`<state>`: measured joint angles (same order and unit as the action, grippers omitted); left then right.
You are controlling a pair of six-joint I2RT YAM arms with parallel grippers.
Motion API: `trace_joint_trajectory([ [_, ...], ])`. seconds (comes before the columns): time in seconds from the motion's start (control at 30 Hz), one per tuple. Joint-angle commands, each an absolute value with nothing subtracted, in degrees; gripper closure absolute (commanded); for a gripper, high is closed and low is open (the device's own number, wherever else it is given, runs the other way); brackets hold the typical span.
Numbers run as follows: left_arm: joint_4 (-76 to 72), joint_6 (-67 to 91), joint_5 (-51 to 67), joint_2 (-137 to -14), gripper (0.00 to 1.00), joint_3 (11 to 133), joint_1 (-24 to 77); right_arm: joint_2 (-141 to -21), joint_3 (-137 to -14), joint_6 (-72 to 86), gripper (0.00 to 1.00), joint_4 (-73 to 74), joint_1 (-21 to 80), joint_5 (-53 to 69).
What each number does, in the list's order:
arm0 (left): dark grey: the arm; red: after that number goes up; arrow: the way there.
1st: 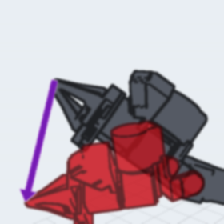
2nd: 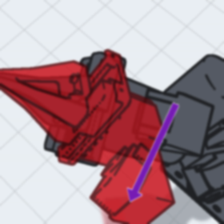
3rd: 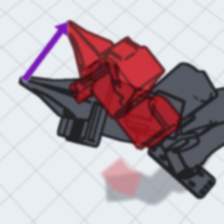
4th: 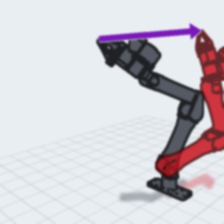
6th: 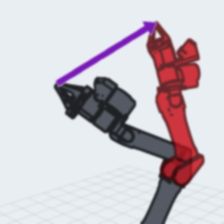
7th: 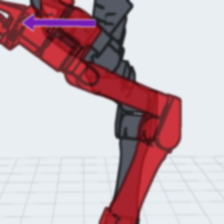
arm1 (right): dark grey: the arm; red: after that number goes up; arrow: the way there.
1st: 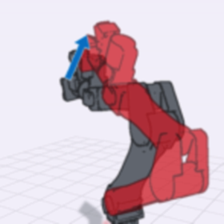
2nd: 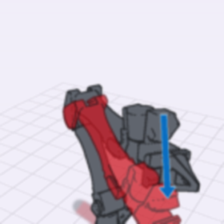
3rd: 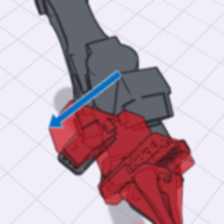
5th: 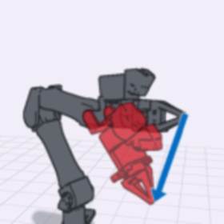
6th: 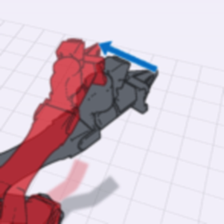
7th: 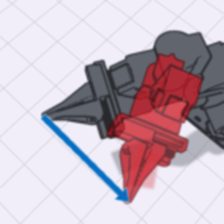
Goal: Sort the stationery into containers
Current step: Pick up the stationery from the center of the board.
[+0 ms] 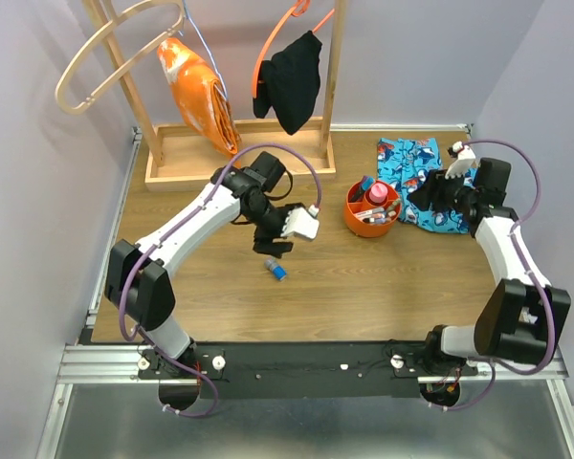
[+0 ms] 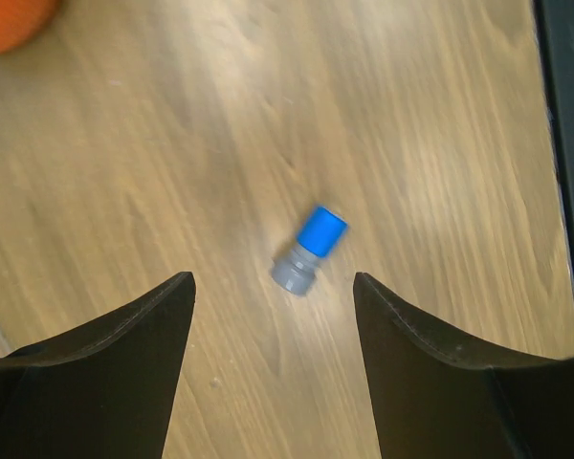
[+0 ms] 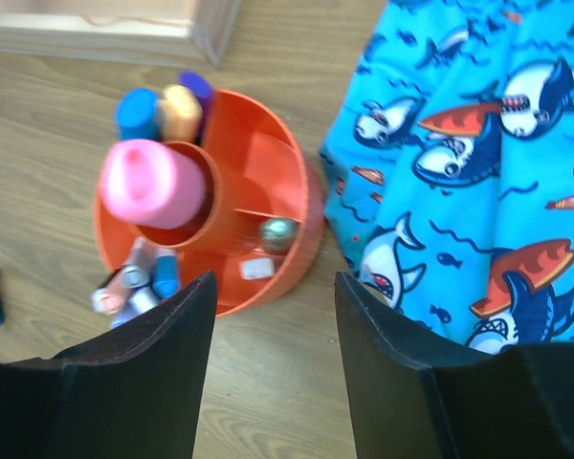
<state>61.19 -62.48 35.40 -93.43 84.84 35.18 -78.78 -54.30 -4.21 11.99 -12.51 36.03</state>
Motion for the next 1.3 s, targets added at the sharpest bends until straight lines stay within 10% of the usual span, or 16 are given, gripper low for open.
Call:
trace_joint_trajectory([
  [0.0,73.7,-81.2,30.8,-95.7,0.25,83.7,37.6,-73.5,-52.9,-4.1,0.38,13.2,-12.7,40.0],
  [1.0,59.2,-82.4,16.2,-110.4,0.49,74.9,44.9,-61.3,-48.7,-3.9,0.36,18.0,-12.7,37.6],
  [1.27,65.1,-79.7,21.1,-110.0,0.92,81.9,46.7,-61.0,-48.3,-3.5,0.36,17.6,-12.7,36.9],
])
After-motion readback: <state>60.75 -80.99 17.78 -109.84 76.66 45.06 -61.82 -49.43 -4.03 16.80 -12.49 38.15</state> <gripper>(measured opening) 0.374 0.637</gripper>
